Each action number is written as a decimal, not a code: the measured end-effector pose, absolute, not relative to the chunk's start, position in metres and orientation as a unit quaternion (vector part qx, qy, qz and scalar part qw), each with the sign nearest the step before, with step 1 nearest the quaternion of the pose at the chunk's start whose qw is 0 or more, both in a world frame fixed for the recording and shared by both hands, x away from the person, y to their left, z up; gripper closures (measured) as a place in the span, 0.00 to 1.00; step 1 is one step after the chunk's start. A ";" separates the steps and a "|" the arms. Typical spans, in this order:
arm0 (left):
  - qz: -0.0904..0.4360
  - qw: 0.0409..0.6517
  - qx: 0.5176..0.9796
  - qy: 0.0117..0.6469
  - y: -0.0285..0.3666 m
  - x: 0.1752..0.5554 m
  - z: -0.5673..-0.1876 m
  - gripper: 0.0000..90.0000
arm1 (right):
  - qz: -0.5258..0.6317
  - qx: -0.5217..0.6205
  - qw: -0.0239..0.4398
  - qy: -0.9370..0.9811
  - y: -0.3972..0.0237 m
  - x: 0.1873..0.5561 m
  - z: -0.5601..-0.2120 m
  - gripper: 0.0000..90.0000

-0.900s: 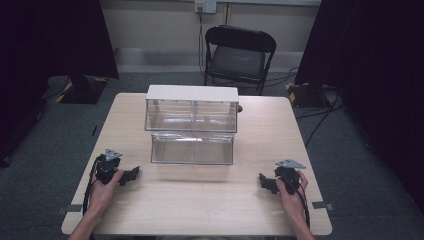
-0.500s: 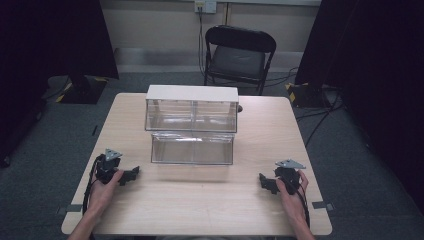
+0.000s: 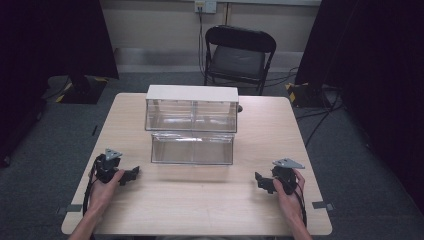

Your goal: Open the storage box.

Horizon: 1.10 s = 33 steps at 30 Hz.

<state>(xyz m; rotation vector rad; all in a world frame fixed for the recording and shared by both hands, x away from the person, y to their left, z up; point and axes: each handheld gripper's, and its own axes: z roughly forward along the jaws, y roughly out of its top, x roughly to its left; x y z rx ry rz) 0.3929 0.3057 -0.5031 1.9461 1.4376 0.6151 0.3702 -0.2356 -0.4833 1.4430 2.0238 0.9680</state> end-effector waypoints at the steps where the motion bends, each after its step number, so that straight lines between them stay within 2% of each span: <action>1: 0.234 0.316 0.740 0.546 0.306 0.393 -0.503 0.05 | 0.355 0.523 0.235 0.738 -0.234 0.370 -0.482 0.16; 33: 0.234 0.316 0.740 0.545 0.306 0.393 -0.503 0.05 | 0.415 0.446 0.221 0.761 -0.189 0.356 -0.442 0.16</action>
